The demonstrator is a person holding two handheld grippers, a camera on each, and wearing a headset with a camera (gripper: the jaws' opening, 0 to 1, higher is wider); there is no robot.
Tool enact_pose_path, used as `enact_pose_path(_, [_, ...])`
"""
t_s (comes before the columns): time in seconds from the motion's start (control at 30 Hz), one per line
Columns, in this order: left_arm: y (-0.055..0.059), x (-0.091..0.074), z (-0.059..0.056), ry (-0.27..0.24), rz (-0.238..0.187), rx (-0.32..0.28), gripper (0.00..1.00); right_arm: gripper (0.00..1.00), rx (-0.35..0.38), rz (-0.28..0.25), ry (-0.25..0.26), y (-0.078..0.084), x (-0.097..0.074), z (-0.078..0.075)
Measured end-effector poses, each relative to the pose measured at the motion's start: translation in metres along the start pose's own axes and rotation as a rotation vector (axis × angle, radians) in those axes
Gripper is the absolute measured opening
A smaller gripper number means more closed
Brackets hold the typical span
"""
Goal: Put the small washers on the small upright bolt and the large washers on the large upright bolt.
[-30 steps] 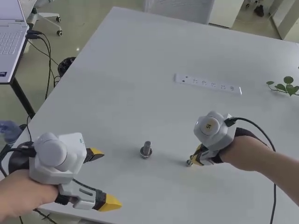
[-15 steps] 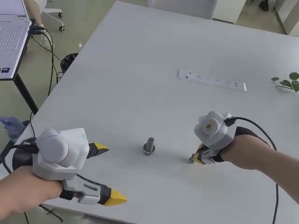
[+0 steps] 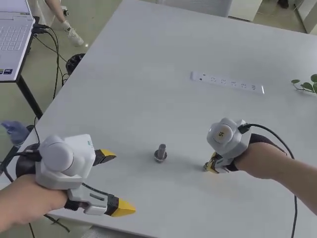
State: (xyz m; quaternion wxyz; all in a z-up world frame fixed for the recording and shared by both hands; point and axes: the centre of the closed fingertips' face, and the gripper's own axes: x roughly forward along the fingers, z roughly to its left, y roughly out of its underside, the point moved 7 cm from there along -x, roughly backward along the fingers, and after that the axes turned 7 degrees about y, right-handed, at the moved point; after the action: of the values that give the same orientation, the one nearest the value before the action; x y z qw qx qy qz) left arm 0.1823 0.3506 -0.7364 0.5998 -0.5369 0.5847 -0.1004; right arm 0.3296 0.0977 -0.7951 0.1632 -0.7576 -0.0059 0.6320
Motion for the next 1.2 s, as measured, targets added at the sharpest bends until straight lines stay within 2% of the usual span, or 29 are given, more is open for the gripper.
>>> enact_pose_path(0.63, [0.0042,-0.001,-0.0008,0.007,0.014,-0.015,0.82,0.13,0.003,0.003,-0.002,0.0038,0.0079,-0.0001])
enact_pose_path(1.2, [0.0064,-0.0018,-0.0024,0.009,0.019,-0.019,0.81,0.13,0.003,0.007,0.01,0.0025,0.0082,0.0016])
